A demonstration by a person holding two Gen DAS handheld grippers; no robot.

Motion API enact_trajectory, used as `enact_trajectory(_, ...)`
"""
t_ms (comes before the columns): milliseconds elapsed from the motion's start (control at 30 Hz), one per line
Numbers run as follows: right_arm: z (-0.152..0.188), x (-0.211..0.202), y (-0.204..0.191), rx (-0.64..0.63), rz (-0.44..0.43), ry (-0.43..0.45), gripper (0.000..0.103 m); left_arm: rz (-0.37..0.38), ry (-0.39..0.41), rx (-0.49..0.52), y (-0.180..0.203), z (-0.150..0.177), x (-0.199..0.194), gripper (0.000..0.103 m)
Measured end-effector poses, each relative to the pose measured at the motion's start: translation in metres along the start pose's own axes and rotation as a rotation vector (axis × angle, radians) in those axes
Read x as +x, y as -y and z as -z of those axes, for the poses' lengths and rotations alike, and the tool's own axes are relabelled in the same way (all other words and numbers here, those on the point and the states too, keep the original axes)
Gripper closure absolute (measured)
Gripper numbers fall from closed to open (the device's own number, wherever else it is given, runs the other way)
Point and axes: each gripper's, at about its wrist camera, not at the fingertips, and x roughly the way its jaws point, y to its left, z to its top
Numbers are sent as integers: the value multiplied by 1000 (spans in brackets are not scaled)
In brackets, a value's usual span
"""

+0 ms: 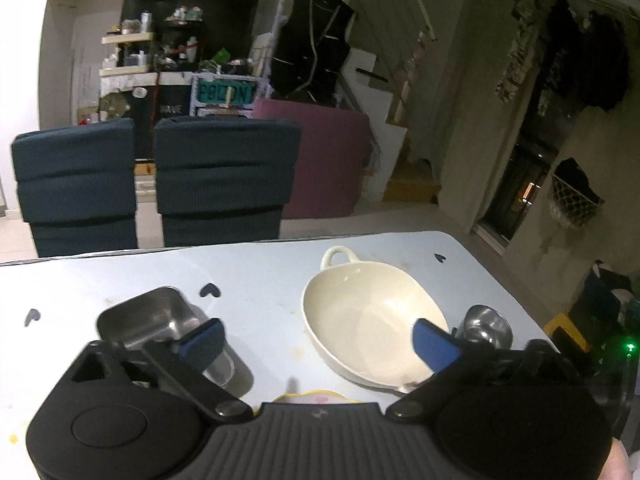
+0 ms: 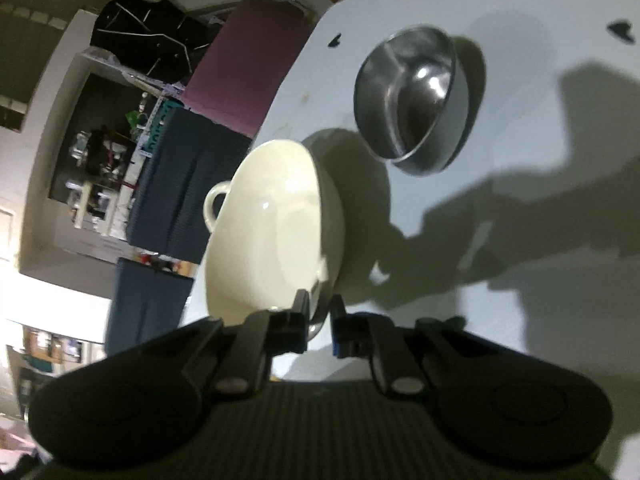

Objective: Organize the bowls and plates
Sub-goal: 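Close the right gripper on the cream bowl rim while the left gripper grips its handle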

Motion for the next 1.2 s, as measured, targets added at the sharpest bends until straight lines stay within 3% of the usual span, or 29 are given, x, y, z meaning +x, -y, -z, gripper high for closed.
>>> enact_trajectory(200, -13, -6, 11, 21, 22, 66, 94, 40, -53, 10, 5, -17, 41, 29)
enact_trajectory(333, -10, -7, 19, 89, -2, 83, 94, 2, -92, 22, 6, -33, 83, 39)
enact_trajectory(567, -4, -8, 16, 81, 15, 90, 94, -80, -124, -20, 1, -54, 148, 39)
enact_trajectory(800, -8, -8, 15, 78, 23, 82, 94, -155, -161, 80, 11, -55, 199, 39)
enact_trajectory(967, -10, -8, 14, 71, 22, 72, 94, -167, -160, 99, 5, -53, 208, 37)
enact_trajectory(1100, -12, -6, 14, 57, 15, 87, 93, -176, -163, 146, -1, -50, 201, 37)
enact_trajectory(1200, -13, -6, 16, 47, 6, 99, 93, -166, -175, 128, -14, -47, 191, 36)
